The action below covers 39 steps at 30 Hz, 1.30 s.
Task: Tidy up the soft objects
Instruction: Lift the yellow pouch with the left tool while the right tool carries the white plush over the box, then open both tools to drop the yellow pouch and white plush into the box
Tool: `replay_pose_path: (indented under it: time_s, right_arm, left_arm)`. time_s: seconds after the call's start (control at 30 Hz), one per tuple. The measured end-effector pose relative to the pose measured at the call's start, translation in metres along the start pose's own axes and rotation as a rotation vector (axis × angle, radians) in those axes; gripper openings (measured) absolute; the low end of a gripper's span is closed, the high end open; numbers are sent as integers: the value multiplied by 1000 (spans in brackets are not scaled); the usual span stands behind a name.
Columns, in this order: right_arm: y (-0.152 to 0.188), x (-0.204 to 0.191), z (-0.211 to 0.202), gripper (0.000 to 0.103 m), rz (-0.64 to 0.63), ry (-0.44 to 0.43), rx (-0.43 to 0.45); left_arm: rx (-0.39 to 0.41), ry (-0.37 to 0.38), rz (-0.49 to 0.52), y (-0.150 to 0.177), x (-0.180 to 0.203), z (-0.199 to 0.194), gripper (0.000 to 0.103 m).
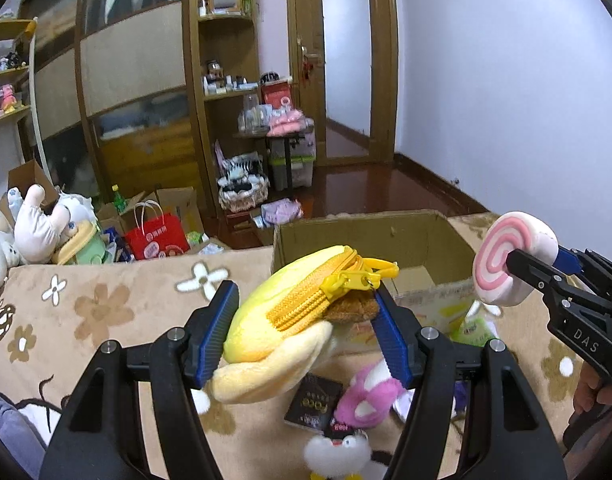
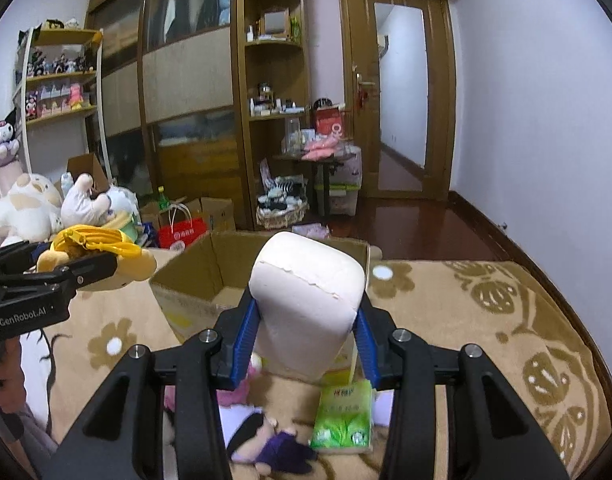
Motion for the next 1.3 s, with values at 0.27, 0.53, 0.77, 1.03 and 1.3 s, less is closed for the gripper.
replay_pose_path:
  time_s: [0.27,0.53,0.77,1.03,1.3]
  right_arm:
    - [-19,2,20,46,2,-17,27]
    - [-32,8,51,46,45,-66,30]
    - [-37,20,81,47,76,-89,24]
    - [-18,25,105,50,79,-95,-31]
    - [-4,26,116,52,72,-109,-73]
  left_arm:
    - [56,-28,-28,-22,-16,14,65]
    - [53,-1,-8,-43,-19,50,65]
    - [4,11,-1,-44,-13,84,66]
    - [-79,41,52,-29,5,113,66]
    - [-108,41,124,-16,20,131,67]
Point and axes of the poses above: each gripper's, at about its wrist camera, not at the fingertips, and z roughly the way its jaws point, x to its right, y to its underside, the point moved 5 cm from there along z, roughly the way its jaws point, and after that the axes turned 1 degree about -z, right-handed, at the moved point
